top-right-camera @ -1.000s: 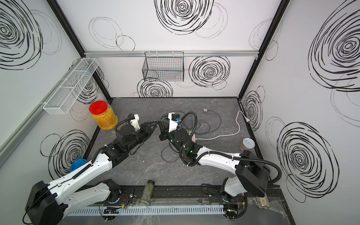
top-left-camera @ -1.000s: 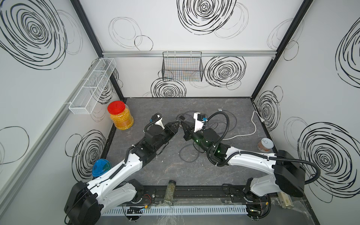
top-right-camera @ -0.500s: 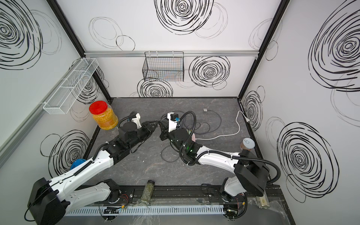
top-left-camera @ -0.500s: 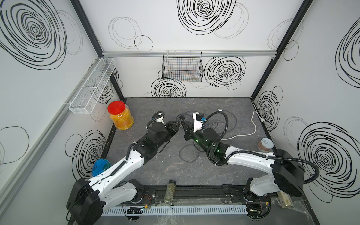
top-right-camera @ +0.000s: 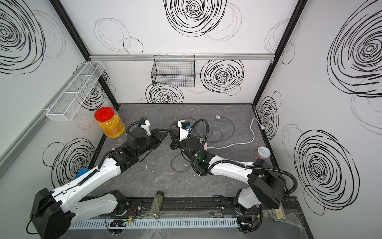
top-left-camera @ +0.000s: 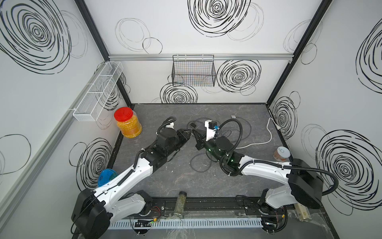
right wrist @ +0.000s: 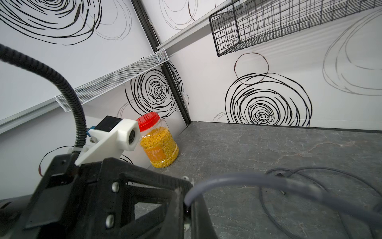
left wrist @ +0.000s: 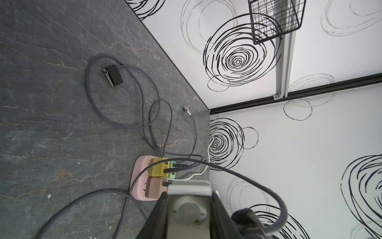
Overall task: Charge mp3
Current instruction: Insert the charging cable into the MP3 player.
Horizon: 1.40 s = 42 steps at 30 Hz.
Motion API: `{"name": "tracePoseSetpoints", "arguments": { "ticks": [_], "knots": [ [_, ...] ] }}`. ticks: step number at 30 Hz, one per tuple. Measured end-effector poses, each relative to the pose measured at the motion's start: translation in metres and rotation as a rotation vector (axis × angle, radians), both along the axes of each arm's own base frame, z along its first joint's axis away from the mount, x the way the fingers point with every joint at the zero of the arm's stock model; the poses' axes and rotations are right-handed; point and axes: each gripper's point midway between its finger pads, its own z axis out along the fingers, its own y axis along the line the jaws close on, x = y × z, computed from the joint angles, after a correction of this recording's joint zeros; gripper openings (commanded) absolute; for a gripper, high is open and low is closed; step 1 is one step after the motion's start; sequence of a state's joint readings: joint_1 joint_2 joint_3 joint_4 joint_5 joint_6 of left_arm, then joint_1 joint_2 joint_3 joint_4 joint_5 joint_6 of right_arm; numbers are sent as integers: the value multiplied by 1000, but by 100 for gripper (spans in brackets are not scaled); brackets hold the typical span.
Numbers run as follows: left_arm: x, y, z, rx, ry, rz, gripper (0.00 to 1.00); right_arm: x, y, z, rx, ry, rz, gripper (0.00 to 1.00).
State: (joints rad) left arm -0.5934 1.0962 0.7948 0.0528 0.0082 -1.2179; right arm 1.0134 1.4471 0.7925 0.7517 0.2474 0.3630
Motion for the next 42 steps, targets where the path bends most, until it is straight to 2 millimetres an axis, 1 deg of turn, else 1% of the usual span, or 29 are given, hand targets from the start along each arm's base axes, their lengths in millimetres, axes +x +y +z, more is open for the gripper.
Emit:
{"name": "tracePoseSetpoints", "arguments": {
  "ticks": [4,11,16,19,23,29,33,37,42],
  "knots": [
    [3,2,4,-11,-11,7,42,-2,-1,-2,-6,9,12,0],
    [4,-1,17,-36,-40,-5,41,-3,-8,6,12,12,20,0],
    [2,-4,22,-42,-40,-23,39,-3,-11,10,28,11,17,0],
    [3,-5,21,-41,-35,-26,37,-2,-12,12,33,7,12,0],
    [4,-7,19,-32,-19,-31,37,0,-13,10,26,7,-1,0],
    [9,-10,16,-27,-6,-30,44,5,-12,7,4,1,-21,0],
    [9,-10,14,-23,0,-29,46,6,-12,4,-12,2,-26,0],
    [9,-10,16,-21,2,-29,46,7,-12,6,-17,0,-31,0],
    [10,-12,13,-10,20,-36,45,9,-12,7,-34,4,-38,0]
  ]
}}
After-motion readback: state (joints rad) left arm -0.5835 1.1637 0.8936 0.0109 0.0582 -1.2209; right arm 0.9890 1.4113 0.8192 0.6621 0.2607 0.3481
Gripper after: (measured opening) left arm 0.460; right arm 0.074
